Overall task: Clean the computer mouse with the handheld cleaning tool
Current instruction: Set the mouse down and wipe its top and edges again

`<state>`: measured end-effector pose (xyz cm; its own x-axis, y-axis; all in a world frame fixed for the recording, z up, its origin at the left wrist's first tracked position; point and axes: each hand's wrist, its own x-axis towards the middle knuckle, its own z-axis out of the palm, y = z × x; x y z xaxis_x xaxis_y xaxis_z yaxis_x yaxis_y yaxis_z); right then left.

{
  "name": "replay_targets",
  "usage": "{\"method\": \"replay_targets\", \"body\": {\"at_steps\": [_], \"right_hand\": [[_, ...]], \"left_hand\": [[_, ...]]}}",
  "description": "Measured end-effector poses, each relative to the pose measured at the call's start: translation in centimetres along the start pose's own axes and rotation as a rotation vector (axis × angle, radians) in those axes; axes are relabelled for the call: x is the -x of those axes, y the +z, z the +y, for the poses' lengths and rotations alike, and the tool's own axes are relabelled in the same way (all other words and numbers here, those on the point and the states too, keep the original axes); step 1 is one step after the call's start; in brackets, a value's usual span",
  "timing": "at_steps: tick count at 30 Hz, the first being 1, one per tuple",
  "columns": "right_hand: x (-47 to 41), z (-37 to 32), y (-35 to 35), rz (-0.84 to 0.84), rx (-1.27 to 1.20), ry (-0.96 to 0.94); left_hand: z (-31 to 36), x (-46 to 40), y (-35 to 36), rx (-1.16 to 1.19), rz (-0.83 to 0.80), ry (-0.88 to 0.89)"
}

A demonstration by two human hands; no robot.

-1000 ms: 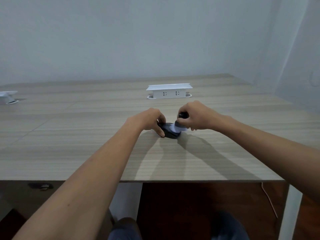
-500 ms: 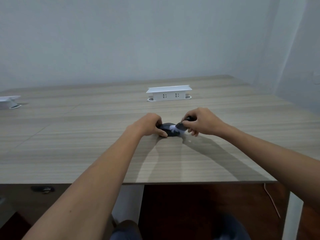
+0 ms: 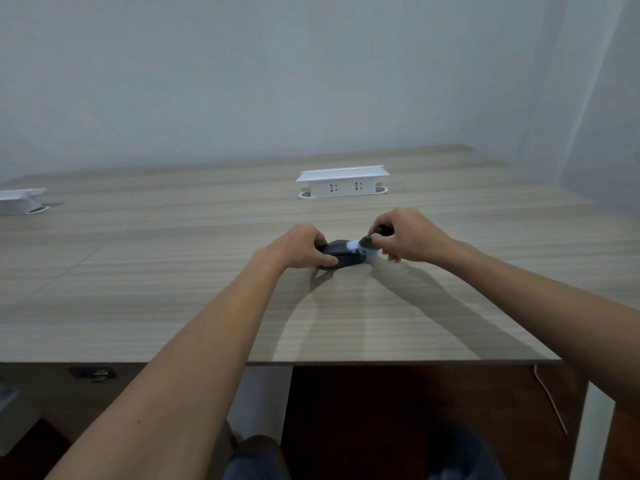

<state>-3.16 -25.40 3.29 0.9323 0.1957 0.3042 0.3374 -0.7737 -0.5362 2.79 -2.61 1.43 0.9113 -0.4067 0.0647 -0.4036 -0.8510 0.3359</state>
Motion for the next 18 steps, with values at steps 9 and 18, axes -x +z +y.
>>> {"method": "replay_targets", "body": {"at_steps": [9,18], "right_hand": [[0.6,-0.8,0.6,-0.014,-0.159,0.014],[0.5,0.7,0.7,0.057,-0.055,0.003]], "left_hand": [[0.1,-0.4,0.1,0.068,0.021,-0.035],[0.4,-0.4,0.8,0.136,0.059,-0.088]]}}
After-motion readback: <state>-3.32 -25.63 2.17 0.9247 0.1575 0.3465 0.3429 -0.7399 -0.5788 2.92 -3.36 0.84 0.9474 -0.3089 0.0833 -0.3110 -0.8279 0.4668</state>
